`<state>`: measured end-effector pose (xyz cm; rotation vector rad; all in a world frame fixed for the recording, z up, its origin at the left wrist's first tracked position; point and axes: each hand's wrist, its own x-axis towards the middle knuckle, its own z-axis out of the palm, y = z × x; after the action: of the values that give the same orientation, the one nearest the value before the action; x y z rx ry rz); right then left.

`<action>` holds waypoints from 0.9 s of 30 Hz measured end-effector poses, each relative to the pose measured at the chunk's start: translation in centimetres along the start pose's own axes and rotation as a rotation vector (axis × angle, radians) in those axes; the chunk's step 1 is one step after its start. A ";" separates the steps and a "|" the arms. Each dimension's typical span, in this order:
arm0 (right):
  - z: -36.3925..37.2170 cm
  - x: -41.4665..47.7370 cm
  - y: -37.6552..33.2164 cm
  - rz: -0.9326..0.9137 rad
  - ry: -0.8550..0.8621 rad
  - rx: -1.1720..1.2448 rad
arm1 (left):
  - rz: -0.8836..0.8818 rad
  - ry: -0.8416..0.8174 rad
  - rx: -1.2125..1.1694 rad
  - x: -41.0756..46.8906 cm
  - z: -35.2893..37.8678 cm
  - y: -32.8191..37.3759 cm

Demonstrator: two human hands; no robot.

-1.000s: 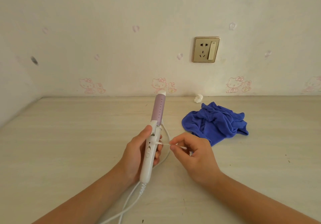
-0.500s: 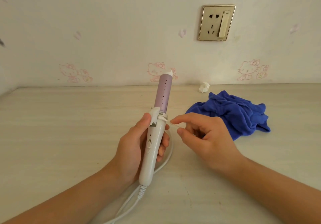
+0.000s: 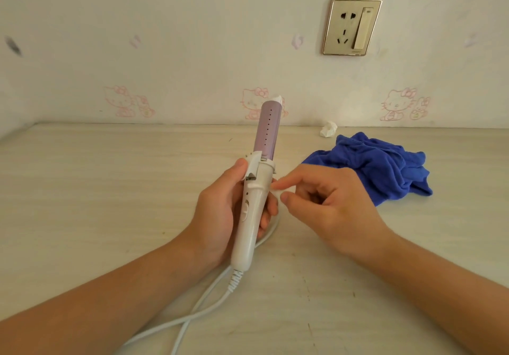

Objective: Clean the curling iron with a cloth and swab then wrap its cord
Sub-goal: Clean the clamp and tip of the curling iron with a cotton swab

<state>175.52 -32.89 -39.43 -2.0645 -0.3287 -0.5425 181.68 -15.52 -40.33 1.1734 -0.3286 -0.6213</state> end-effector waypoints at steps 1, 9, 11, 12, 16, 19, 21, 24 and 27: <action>-0.2 0.2 0.1 0.019 0.038 -0.013 | 0.000 -0.003 0.003 0.0 0.0 0.0; -0.2 -0.5 -0.3 -0.005 -0.133 0.059 | -0.026 -0.053 -0.011 -0.1 -0.5 0.1; -0.4 -0.1 -0.2 -0.001 -0.055 0.016 | -0.004 -0.049 0.015 0.2 -0.7 0.1; -0.6 0.2 -0.1 0.020 -0.013 0.009 | 0.006 -0.044 0.028 0.2 -0.8 0.1; -0.6 -0.2 -0.1 0.026 -0.068 0.042 | 0.035 -0.019 0.072 0.3 -0.8 0.1; 0.0 -0.4 0.1 0.019 -0.089 0.066 | 0.055 -0.007 0.081 0.3 -0.7 0.0; -0.1 0.1 0.3 0.038 -0.006 0.061 | 0.070 0.011 0.098 0.3 -0.7 0.1; -0.4 0.1 0.4 0.043 -0.024 0.058 | 0.078 0.027 0.116 0.2 -0.7 0.0; -0.4 -0.2 0.2 0.031 -0.037 0.090 | 0.082 0.028 0.139 0.1 -0.6 -0.1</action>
<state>175.31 -33.36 -39.53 -1.9916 -0.3361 -0.4637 182.05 -15.20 -40.67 1.2935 -0.3991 -0.5159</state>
